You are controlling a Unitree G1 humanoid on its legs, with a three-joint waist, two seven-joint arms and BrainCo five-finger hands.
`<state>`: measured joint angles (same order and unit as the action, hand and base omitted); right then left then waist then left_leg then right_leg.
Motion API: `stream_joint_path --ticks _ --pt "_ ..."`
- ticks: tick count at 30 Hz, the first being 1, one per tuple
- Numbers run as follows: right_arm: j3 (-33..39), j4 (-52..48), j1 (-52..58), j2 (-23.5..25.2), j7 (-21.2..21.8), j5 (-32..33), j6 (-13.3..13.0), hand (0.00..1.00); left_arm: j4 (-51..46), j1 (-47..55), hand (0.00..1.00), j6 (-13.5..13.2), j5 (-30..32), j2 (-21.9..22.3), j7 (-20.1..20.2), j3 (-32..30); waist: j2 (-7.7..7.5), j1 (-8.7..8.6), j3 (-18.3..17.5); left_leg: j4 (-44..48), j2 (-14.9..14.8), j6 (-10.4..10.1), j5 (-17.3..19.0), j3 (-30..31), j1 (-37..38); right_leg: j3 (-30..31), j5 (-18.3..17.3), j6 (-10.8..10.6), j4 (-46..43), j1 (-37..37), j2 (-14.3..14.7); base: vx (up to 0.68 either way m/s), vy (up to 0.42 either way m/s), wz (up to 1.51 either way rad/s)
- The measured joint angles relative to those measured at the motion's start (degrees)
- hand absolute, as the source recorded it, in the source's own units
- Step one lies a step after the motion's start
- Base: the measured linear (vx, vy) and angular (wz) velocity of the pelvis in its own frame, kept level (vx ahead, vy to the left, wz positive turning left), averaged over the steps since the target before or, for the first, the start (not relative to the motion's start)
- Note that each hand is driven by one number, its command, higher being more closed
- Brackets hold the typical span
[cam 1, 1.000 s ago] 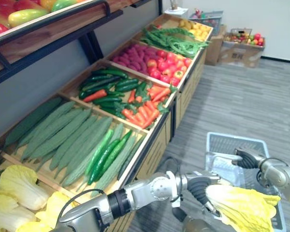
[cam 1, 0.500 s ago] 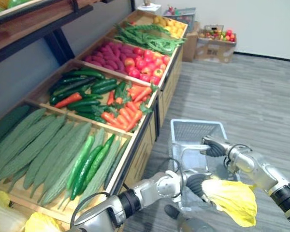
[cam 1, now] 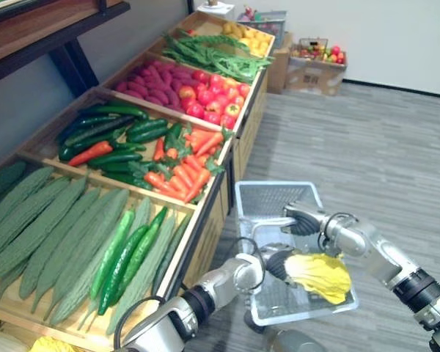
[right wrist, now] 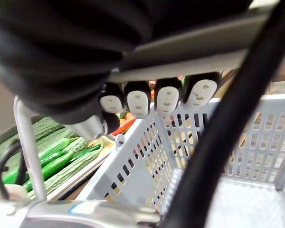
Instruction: Pick vegetable in the basket
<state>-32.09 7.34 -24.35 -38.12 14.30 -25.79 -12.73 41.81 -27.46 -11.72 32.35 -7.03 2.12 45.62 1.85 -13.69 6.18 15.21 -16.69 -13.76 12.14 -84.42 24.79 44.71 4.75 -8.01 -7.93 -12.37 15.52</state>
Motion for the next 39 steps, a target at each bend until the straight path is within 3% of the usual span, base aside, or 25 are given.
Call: stream_joint_path --ticks 5,11,18,21,25,27,28,29,31,34,39 --pt "-0.23 -1.69 0.04 -0.10 1.54 1.67 0.05 1.00 4.18 0.03 0.00 2.73 0.54 2.94 -2.24 -5.71 -1.35 -0.04 -0.10 -0.18 0.01 0.00 0.00 -0.22 0.32 -0.05 -0.22 -0.17 -0.14 0.05 0.24 -0.02 -0.122 -0.01" --pt "0.14 -2.66 1.77 -0.37 2.28 2.24 0.09 1.00 4.14 0.03 0.00 3.54 0.57 4.35 -2.62 -6.47 -1.38 0.37 -0.11 -1.12 -0.07 -0.01 0.00 0.25 0.37 -0.97 0.04 0.09 -0.05 0.38 0.02 -0.01 -0.096 0.08" --pt "7.88 -2.63 9.53 0.14 2.33 2.06 0.80 1.00 -10.54 -0.06 0.00 1.75 -0.88 4.50 -0.96 3.80 -1.46 3.18 -0.17 -2.23 0.35 0.05 0.14 3.65 -1.39 -4.41 0.50 0.34 0.08 0.69 -2.65 -0.03 -0.089 0.33" --pt "14.93 -2.44 13.37 1.41 2.20 2.04 0.85 1.00 -18.23 0.54 0.00 1.25 -7.79 3.38 1.54 7.08 -1.74 3.49 -0.19 -2.47 0.37 0.17 0.70 7.01 -2.95 -7.31 0.33 0.14 0.14 0.66 -4.53 -0.10 -0.101 0.56" --pt "22.93 1.58 17.54 4.16 0.89 0.97 0.73 1.00 -30.04 0.67 0.00 2.47 -18.32 -5.01 5.31 11.25 -1.98 3.41 -0.45 -2.39 0.32 0.71 0.94 13.12 -5.80 -12.20 0.25 0.06 0.15 0.68 -7.68 -0.09 -0.082 0.68" --pt "27.06 8.73 17.94 5.42 -0.96 0.72 1.61 1.00 -39.87 0.69 0.00 0.65 -24.79 -9.77 6.58 13.91 -1.90 4.57 -0.58 -2.10 0.13 0.92 1.09 15.86 -7.34 -14.58 0.21 0.06 0.25 0.72 -9.17 -0.08 -0.058 0.77" --pt "31.09 14.23 17.97 6.61 -2.57 -0.39 3.03 1.00 -47.61 0.77 0.00 -2.04 -29.59 -11.40 7.51 15.97 -1.75 6.03 -0.71 -2.00 0.12 1.09 1.04 17.78 -8.42 -16.24 0.21 0.05 0.55 0.75 -10.24 -0.05 -0.020 0.90" --pt "35.48 18.87 18.41 7.87 -3.77 -1.29 4.39 1.00 -54.15 0.97 0.00 -4.63 -32.46 -11.43 7.97 16.98 -1.55 6.86 -1.00 -1.97 0.07 1.46 0.88 20.25 -9.75 -18.41 0.21 0.05 1.09 0.98 -11.52 -0.05 -0.022 0.97" --pt "41.45 23.00 19.97 9.78 -4.82 -1.61 5.65 1.00 -59.08 1.30 0.00 -6.87 -36.10 -11.43 8.41 16.84 -1.42 8.27 -1.37 -1.90 -0.08 1.94 0.58 23.28 -11.22 -21.30 0.21 0.06 1.89 1.72 -13.13 -0.03 -0.024 0.98" --pt "53.83 28.95 25.92 15.07 -7.89 -1.55 7.42 1.00 -61.20 5.39 0.00 -7.57 -43.19 -13.60 8.41 12.34 -1.44 9.98 -3.08 -1.38 -0.20 3.10 0.13 31.72 -15.53 -28.84 0.16 -0.01 2.54 2.91 -16.53 -0.05 -0.039 1.22" --pt "67.44 36.21 34.41 23.16 -11.92 3.18 8.68 1.00 -61.55 14.59 0.00 -6.43 -43.36 -17.94 6.27 -0.40 -1.66 12.35 -4.61 -2.74 2.58 6.51 -1.25 44.20 -20.98 -39.10 -0.45 -0.52 2.83 5.26 -21.84 -0.09 0.020 1.27"
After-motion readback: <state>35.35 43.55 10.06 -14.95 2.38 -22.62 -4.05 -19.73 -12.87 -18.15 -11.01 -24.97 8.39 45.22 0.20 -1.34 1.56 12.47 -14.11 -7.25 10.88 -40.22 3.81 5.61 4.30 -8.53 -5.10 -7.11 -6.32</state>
